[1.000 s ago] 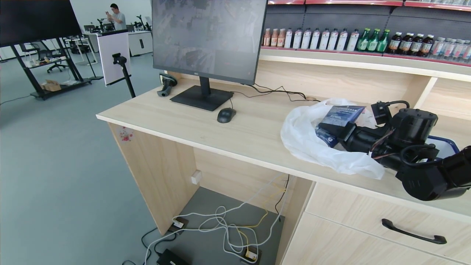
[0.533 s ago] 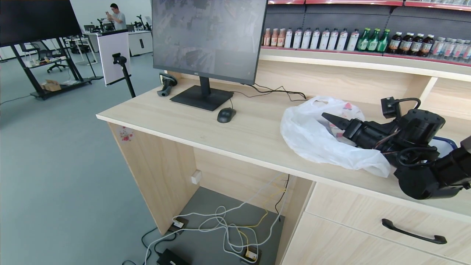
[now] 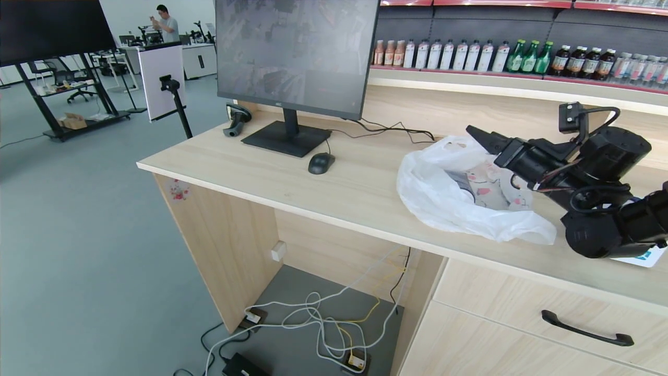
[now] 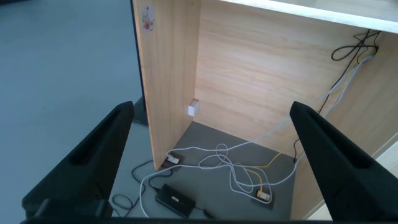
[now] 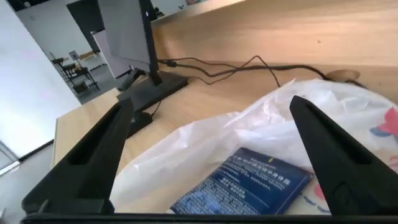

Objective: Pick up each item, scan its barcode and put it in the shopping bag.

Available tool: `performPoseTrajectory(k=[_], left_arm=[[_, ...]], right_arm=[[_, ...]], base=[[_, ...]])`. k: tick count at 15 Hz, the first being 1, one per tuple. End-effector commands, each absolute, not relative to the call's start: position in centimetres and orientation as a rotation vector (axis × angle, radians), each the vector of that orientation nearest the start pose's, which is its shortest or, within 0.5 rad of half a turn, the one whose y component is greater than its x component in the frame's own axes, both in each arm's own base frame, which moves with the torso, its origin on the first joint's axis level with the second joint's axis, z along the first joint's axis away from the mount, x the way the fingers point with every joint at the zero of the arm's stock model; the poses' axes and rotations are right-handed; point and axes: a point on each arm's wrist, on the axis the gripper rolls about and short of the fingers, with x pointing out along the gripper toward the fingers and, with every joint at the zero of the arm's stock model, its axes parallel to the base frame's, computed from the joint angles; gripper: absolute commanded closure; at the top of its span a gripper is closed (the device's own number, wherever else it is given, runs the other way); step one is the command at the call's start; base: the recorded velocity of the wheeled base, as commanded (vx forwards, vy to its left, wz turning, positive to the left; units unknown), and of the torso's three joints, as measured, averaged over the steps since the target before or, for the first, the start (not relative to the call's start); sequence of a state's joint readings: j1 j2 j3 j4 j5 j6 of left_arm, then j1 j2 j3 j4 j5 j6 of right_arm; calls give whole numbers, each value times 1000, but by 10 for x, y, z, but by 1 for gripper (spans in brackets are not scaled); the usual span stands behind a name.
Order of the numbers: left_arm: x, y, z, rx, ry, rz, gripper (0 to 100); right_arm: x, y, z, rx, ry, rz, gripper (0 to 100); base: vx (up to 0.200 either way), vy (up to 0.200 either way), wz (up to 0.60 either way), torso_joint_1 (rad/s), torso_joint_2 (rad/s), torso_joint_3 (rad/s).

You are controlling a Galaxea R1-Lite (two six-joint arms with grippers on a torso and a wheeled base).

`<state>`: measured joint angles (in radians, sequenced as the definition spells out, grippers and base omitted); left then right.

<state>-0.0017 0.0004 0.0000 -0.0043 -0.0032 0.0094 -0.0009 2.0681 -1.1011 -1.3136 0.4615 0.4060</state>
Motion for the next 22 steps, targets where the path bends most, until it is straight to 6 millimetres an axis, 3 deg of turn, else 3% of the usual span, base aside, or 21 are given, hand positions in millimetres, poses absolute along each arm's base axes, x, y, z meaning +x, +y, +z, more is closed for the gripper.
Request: performPoseTrajectory(k=[1, 3, 5, 7, 9, 14, 17, 22], left_arm=[[-23, 0, 76, 9, -5, -5, 0], [-23, 0, 76, 9, -3, -5, 0], [-23, 0, 76, 9, -3, -5, 0], [-23, 0, 76, 9, -2, -5, 0], [-23, 0, 76, 9, -2, -5, 0], [-23, 0, 76, 9, -2, -5, 0], [-23, 0, 76, 9, -2, -5, 0], [-23, 0, 76, 9, -2, -5, 0]], right_arm=[[397, 3, 229, 220, -363, 523, 0], [387, -8, 251, 99, -452, 473, 0], [368, -9, 260, 16, -515, 388, 0], [331, -6, 249, -55, -502, 357, 0], [303, -4, 224, -98, -448, 389, 0], [262, -2, 218, -114, -440, 413, 0], [261, 0, 221, -117, -452, 423, 0], [253, 4, 206, -173, -408, 413, 0]], base=[[0, 0, 0, 0, 0, 0], [0, 0, 0, 0, 0, 0], [0, 0, 0, 0, 0, 0], [0, 0, 0, 0, 0, 0], [0, 0, 0, 0, 0, 0], [0, 0, 0, 0, 0, 0], [0, 0, -600, -1, 1, 2], [0, 0, -600, 4, 4, 8]])
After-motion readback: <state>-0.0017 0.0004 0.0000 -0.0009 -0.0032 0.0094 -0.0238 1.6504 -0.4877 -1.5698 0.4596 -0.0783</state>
